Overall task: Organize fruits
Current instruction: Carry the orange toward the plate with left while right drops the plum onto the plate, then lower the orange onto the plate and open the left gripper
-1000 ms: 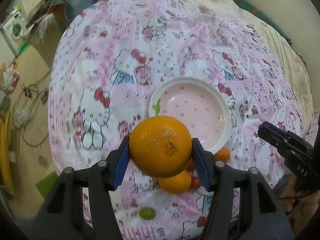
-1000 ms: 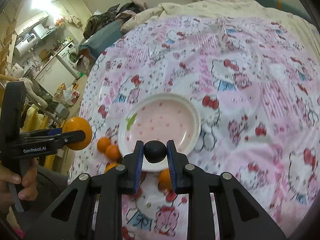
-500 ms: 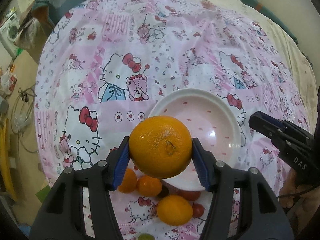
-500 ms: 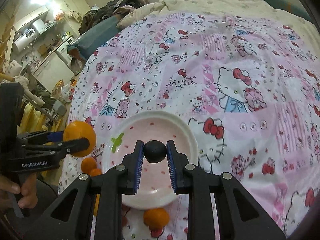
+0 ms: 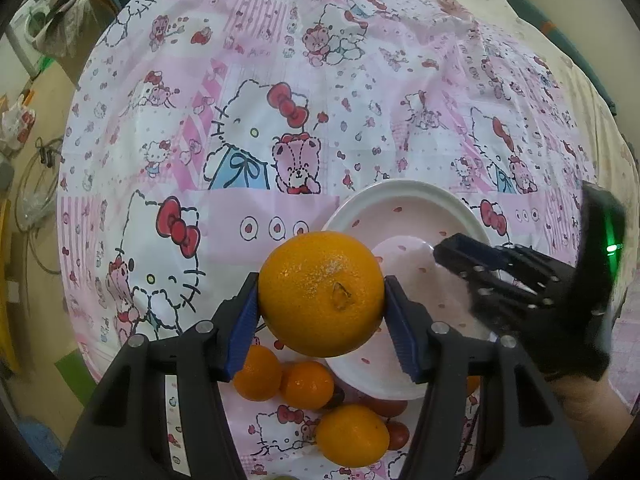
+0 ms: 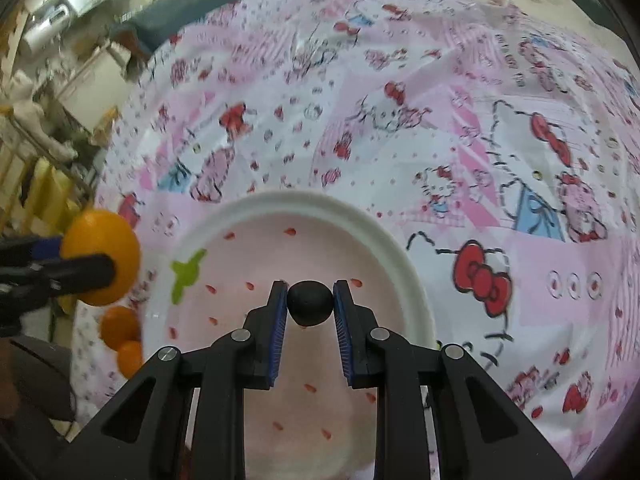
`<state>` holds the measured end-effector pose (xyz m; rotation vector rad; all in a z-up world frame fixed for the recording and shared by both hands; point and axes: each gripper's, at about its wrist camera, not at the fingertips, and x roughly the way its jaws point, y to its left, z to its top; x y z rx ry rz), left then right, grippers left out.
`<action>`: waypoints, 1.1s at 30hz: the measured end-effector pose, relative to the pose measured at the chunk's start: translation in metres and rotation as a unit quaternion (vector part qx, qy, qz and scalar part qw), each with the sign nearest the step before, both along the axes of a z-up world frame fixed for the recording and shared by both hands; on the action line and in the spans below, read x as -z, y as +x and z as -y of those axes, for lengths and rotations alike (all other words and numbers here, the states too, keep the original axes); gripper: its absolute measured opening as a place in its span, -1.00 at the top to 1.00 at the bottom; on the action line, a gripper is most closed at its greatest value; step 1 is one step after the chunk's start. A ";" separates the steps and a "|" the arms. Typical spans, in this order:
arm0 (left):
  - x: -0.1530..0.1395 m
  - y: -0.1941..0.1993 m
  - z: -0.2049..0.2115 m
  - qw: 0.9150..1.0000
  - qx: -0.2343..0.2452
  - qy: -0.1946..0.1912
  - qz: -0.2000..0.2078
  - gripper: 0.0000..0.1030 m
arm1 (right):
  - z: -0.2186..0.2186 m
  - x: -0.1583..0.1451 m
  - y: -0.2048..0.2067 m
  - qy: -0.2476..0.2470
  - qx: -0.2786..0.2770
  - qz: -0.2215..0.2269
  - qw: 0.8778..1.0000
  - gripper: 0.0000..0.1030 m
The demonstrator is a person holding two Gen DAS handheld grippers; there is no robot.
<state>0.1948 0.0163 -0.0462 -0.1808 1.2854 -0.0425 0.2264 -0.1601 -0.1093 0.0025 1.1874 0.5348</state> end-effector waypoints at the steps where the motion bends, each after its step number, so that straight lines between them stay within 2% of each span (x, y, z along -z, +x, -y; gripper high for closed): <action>1: 0.000 0.001 0.000 1.000 0.000 0.000 -0.001 -0.08 | -0.003 0.003 0.001 -0.006 -0.005 0.000 1.000 0.52; 4: 0.000 0.002 0.001 1.000 -0.001 -0.002 -0.003 -0.08 | -0.007 0.009 0.001 -0.027 -0.008 0.009 1.000 0.52; 14: 0.000 0.003 0.002 1.000 -0.004 -0.001 0.002 -0.08 | 0.004 0.008 0.005 -0.021 0.019 0.006 1.000 0.46; 17: 0.001 0.002 0.002 1.000 -0.003 -0.001 0.006 -0.08 | 0.012 -0.004 0.004 -0.012 0.032 0.015 0.999 0.27; 19: 0.004 0.003 0.007 1.000 0.005 -0.002 0.008 -0.08 | 0.022 -0.016 0.001 0.008 0.050 0.016 0.999 0.24; 21: 0.010 0.005 0.015 1.000 0.017 -0.006 0.009 -0.08 | 0.033 -0.028 -0.001 0.025 0.069 0.015 0.997 0.13; 23: 0.013 0.006 0.022 0.999 0.027 -0.017 0.009 -0.08 | 0.048 -0.042 -0.007 0.043 0.095 0.016 0.994 -0.11; 26: 0.018 0.012 0.036 0.998 0.044 -0.031 0.013 -0.08 | 0.061 -0.059 -0.016 0.043 0.114 0.017 0.992 -0.17; 28: 0.021 0.016 0.046 0.997 0.055 -0.043 0.015 -0.08 | 0.069 -0.065 -0.025 0.050 0.124 0.017 0.991 -0.32; 30: 0.025 0.021 0.055 0.997 0.065 -0.049 0.017 -0.08 | 0.080 -0.067 -0.036 0.063 0.140 0.011 0.988 -0.38; 33: 0.034 0.029 0.065 0.996 0.070 -0.046 0.014 -0.08 | 0.089 -0.066 -0.045 0.068 0.157 0.002 0.985 -0.38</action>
